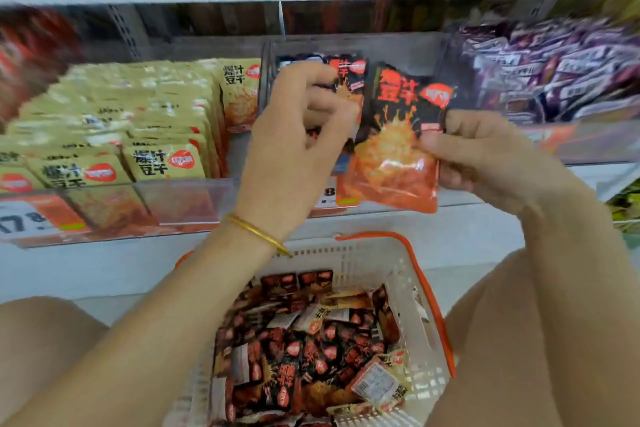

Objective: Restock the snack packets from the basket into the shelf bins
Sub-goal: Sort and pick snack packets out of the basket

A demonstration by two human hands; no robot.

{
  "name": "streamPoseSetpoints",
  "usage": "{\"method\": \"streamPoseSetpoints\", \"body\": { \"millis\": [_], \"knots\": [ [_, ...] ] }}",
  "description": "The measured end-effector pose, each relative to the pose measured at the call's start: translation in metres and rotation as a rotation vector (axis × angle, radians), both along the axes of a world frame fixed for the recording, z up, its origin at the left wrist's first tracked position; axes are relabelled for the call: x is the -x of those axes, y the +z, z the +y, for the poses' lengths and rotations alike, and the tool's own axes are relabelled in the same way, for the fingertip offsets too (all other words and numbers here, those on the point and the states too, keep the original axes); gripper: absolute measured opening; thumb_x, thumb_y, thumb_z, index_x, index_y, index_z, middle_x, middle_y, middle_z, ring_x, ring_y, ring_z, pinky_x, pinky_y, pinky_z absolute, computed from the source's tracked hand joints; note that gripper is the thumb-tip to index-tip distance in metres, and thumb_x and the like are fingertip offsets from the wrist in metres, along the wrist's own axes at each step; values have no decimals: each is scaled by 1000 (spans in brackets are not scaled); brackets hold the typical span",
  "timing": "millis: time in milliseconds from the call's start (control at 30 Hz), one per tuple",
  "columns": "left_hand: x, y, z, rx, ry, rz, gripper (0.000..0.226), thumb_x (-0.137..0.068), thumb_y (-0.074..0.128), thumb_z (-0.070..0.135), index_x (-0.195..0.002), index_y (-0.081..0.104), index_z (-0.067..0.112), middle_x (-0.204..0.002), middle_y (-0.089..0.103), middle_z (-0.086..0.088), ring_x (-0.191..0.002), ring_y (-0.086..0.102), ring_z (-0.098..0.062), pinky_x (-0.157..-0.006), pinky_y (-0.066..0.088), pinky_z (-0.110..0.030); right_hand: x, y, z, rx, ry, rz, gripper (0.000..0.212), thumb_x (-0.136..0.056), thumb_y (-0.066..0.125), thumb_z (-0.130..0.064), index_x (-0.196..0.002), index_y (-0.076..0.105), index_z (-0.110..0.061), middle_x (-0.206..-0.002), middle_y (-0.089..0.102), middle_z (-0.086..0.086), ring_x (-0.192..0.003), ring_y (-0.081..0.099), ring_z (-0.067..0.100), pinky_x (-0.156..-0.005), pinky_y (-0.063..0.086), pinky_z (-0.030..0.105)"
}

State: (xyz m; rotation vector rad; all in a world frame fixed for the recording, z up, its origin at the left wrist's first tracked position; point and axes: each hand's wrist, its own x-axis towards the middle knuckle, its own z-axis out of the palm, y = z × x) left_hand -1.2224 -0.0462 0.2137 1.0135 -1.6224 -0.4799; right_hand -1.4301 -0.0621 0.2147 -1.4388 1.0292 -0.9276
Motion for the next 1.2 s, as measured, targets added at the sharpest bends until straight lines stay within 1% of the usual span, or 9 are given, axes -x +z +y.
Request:
{"method": "streamPoseSetpoints", "body": {
  "millis": [133, 233, 333, 433, 833, 933, 1000, 1100, 1200],
  "knots": [
    [-24, -12, -50, 144, 268, -688, 42, -90, 40, 34, -117, 58, 6, -123, 57, -10, -120, 48, -28, -104, 35, -38, 0, 19, -63, 53, -261, 62, 27, -85, 66, -14, -66, 47, -14, -48, 53, 0, -35, 41, 4, -35, 29, 14],
    [-31, -23, -72, -23, 290, -890, 60, -90, 25, 45, -119, 58, 5, -134, 50, -19, -133, 37, -35, -109, 30, -51, -7, 9, -115, 67, -345, 355, 23, -87, 66, -15, -69, 52, -18, -51, 54, -1, -32, 44, 0, -35, 36, 12],
    [-30, -29, -78, -51, 325, -919, 65, -90, 18, 48, -122, 58, 7, -137, 48, -17, -135, 35, -33, -110, 29, -50, -21, -12, -159, -33, -327, 504, 11, -86, 68, -13, -88, 58, -10, -72, 57, 9, -50, 55, 11, -56, 54, 27],
    [-29, -30, -77, -53, 338, -932, 66, -90, 17, 48, -120, 60, 8, -136, 50, -17, -133, 37, -33, -111, 28, -50, -39, -32, -186, -182, -324, 552, 21, -87, 67, -12, -103, 56, -5, -95, 61, 19, -77, 62, 29, -83, 55, 44],
    [-31, -35, -78, -30, 357, -879, 59, -92, 20, 43, -113, 64, 9, -132, 53, -16, -130, 42, -32, -112, 27, -48, -74, -61, -219, 26, -506, 807, 32, -90, 60, -15, -119, 54, -2, -121, 60, 15, -112, 56, 31, -86, 43, 32],
    [-31, -34, -78, -26, 348, -867, 59, -92, 20, 42, -113, 64, 8, -132, 54, -16, -130, 42, -33, -112, 28, -48, -75, -60, -219, 8, -498, 818, 25, -93, 53, -6, -116, 55, 2, -123, 59, 18, -114, 56, 30, -91, 44, 32],
    [-31, -34, -78, -19, 344, -860, 60, -92, 20, 43, -113, 64, 8, -132, 53, -16, -130, 42, -32, -112, 28, -48, -74, -58, -216, -27, -457, 802, 7, -93, 54, -7, -96, 58, -2, -123, 59, 16, -115, 56, 30, -91, 46, 31],
    [-31, -33, -78, -15, 330, -796, 58, -91, 22, 42, -111, 64, 9, -132, 54, -14, -131, 41, -30, -112, 28, -45, -72, -54, -216, -119, -349, 729, 30, -90, 59, -7, -68, 41, -14, -112, 61, 14, -109, 62, 31, -74, 54, 26],
    [-32, -31, -77, -24, 309, -719, 56, -90, 24, 42, -112, 63, 10, -132, 53, -10, -132, 39, -26, -113, 26, -45, -66, -50, -212, -138, -359, 792, 32, -91, 62, -13, -68, 40, -9, -107, 66, 19, -100, 66, 32, -87, 54, 33]
  ]
}}
